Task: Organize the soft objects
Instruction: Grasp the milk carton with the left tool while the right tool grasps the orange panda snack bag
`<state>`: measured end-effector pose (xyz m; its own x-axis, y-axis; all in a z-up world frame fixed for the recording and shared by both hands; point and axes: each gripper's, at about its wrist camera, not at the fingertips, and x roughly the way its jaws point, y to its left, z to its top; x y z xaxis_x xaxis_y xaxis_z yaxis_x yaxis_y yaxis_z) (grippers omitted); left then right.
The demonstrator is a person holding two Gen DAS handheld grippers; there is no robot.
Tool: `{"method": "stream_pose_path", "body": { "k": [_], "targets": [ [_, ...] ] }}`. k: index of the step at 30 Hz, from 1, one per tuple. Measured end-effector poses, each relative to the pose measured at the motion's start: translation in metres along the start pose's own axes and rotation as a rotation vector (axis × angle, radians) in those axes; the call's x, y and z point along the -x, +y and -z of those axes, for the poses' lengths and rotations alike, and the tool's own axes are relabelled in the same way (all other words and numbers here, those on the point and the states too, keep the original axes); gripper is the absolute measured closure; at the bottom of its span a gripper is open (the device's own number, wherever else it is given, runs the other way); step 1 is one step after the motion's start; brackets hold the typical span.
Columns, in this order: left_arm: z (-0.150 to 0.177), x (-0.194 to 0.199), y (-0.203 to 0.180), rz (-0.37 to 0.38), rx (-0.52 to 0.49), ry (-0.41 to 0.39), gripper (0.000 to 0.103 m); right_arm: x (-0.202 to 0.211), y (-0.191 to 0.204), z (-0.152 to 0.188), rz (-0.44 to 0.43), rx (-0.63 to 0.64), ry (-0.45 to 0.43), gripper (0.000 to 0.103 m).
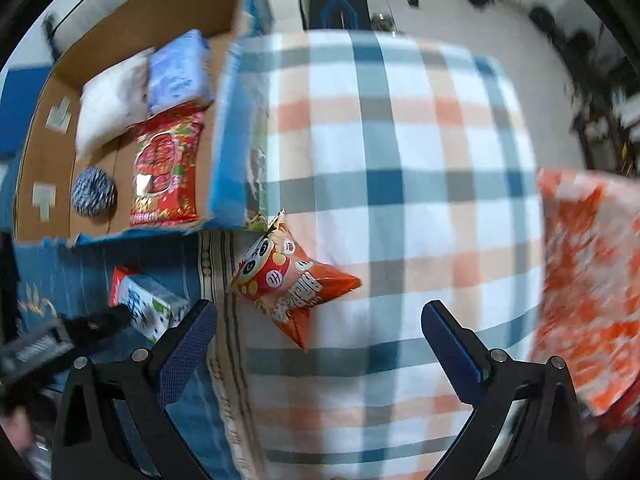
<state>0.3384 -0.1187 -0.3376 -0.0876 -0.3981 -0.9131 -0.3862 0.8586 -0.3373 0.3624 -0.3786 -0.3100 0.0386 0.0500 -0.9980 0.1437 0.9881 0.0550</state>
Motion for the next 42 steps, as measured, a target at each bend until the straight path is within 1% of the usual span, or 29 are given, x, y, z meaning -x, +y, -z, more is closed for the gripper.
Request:
{"method": "stream_pose_path", "body": {
  "k": [2, 4, 6, 7, 8, 9, 10, 11, 12, 13, 14, 15, 16, 18, 21, 22, 23, 26, 27, 28, 29, 31, 32, 34, 38, 39, 40, 41, 42],
  "targets": [
    [-0.006, -0.014, -0.009, -0.058, -0.021, 0.002, 0.002, -0.015, -0.004, -0.002, -0.034, -0.037, 0.012, 0.0],
    [-0.009, -0.028, -0.017, -0.104, -0.041, 0.008, 0.002, -0.028, -0.003, -0.005, -0.038, -0.052, 0.024, 0.0],
    [-0.009, -0.032, -0.024, -0.144, -0.052, -0.019, 0.002, -0.04, 0.0, -0.009, -0.037, -0.058, 0.037, 0.001],
    [-0.009, -0.033, -0.028, -0.159, -0.064, -0.033, 0.004, -0.047, 0.001, -0.011, -0.03, -0.06, 0.044, 0.006],
    [-0.008, -0.035, -0.032, -0.177, -0.081, -0.042, 0.006, -0.051, 0.001, -0.011, -0.022, -0.06, 0.049, 0.02],
    [-0.007, -0.036, -0.036, -0.199, -0.104, -0.049, 0.009, -0.056, 0.001, -0.011, -0.017, -0.062, 0.059, 0.027],
    [-0.006, -0.037, -0.038, -0.222, -0.128, -0.052, 0.012, -0.058, -0.001, -0.01, -0.019, -0.071, 0.064, 0.027],
    [-0.004, -0.039, -0.04, -0.245, -0.155, -0.055, 0.012, -0.058, -0.003, -0.009, -0.033, -0.084, 0.063, 0.028],
    [-0.001, -0.041, -0.041, -0.262, -0.191, -0.061, 0.016, -0.058, -0.006, -0.007, -0.043, -0.099, 0.062, 0.029],
    [0.001, -0.041, -0.041, -0.257, -0.217, -0.066, 0.023, -0.057, -0.011, -0.003, -0.056, -0.118, 0.064, 0.031],
    [0.004, -0.042, -0.041, -0.249, -0.245, -0.067, 0.027, -0.056, -0.014, 0.0, -0.064, -0.137, 0.066, 0.032],
    [0.008, -0.042, -0.04, -0.237, -0.269, -0.063, 0.034, -0.055, -0.019, 0.004, -0.073, -0.153, 0.071, 0.032],
    [0.01, -0.042, -0.039, -0.237, -0.285, -0.057, 0.039, -0.055, -0.022, 0.01, -0.083, -0.172, 0.08, 0.032],
    [0.017, -0.042, -0.039, -0.251, -0.331, -0.041, 0.045, -0.055, -0.025, 0.026, -0.112, -0.197, 0.107, 0.032],
    [0.029, -0.039, -0.036, -0.297, -0.406, -0.045, 0.051, -0.059, -0.023, 0.044, -0.196, -0.189, 0.187, 0.031],
    [0.033, -0.038, -0.033, -0.313, -0.427, -0.043, 0.052, -0.058, -0.021, 0.05, -0.223, -0.173, 0.208, 0.028],
    [0.036, -0.037, -0.031, -0.324, -0.438, -0.042, 0.052, -0.056, -0.021, 0.053, -0.221, -0.154, 0.211, 0.021],
    [0.044, -0.032, -0.021, -0.351, -0.463, -0.047, 0.052, -0.038, -0.01, 0.052, -0.134, -0.038, 0.153, 0.013],
    [0.044, -0.029, -0.016, -0.345, -0.456, -0.051, 0.052, -0.032, -0.005, 0.051, -0.079, 0.012, 0.12, 0.012],
    [0.044, -0.028, -0.014, -0.332, -0.446, -0.053, 0.052, -0.028, -0.001, 0.048, -0.042, 0.049, 0.096, 0.011],
    [0.043, -0.025, -0.01, -0.311, -0.43, -0.052, 0.051, -0.027, 0.004, 0.046, -0.022, 0.081, 0.078, 0.011],
    [0.038, -0.022, -0.006, -0.253, -0.383, -0.047, 0.038, -0.029, 0.013, 0.039, 0.001, 0.141, 0.06, 0.01],
    [0.033, -0.021, -0.003, -0.227, -0.361, -0.04, 0.037, -0.033, 0.018, 0.034, 0.014, 0.172, 0.054, 0.01],
    [0.026, -0.024, 0.001, -0.189, -0.324, -0.023, 0.037, -0.043, 0.03, 0.022, 0.049, 0.228, 0.064, 0.01],
    [0.012, -0.034, 0.02, -0.194, -0.287, -0.005, 0.038, -0.077, 0.041, 0.008, 0.107, 0.28, 0.127, 0.011],
    [0.011, -0.038, 0.023, -0.197, -0.279, -0.002, 0.038, -0.083, 0.04, 0.008, 0.123, 0.286, 0.136, 0.011],
    [0.012, -0.039, 0.025, -0.201, -0.279, -0.012, 0.045, -0.087, 0.038, 0.008, 0.13, 0.283, 0.138, 0.018],
    [0.013, -0.039, 0.023, -0.209, -0.292, -0.04, 0.05, -0.088, 0.038, 0.008, 0.108, 0.271, 0.143, 0.031],
    [0.016, -0.042, 0.019, -0.23, -0.311, -0.051, 0.056, -0.088, 0.037, 0.01, 0.077, 0.25, 0.154, 0.038]
  ]
}}
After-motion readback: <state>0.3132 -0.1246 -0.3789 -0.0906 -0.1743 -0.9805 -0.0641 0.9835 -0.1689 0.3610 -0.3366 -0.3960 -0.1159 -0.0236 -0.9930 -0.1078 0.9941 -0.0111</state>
